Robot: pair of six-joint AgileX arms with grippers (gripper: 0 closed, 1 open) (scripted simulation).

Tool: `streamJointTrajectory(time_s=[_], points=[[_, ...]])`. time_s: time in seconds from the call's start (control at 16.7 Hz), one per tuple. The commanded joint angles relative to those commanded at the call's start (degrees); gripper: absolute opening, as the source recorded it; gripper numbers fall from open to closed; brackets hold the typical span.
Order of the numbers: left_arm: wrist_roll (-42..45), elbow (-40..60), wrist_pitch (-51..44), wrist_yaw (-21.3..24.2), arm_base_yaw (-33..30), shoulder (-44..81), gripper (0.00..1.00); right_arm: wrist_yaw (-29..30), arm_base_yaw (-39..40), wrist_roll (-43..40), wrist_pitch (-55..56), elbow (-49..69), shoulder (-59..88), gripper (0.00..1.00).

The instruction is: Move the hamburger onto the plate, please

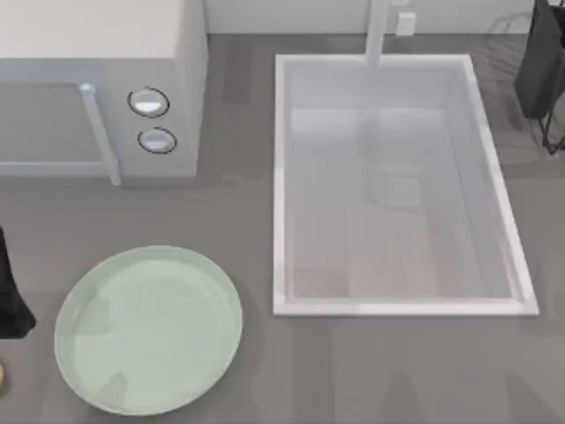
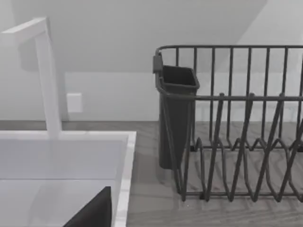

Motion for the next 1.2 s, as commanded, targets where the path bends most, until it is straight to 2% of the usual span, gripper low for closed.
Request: streamJointTrajectory(time_s=[0.24,0.42,1.2], points=[[1.9,1.5,-1.7,0.1,0.2,1.9,1.00,0.0,0.0,0.0,0.0,0.0,0.0,1.00],[8.8,6.7,-7.4,0.2,1.3,9.3,1.00,0.0,0.0,0.0,0.0,0.0,0.0,1.00],[55.5,39.7,-46.9,-0.2,9.3,69.8,1.00,0.0,0.0,0.0,0.0,0.0,0.0,1.00]])
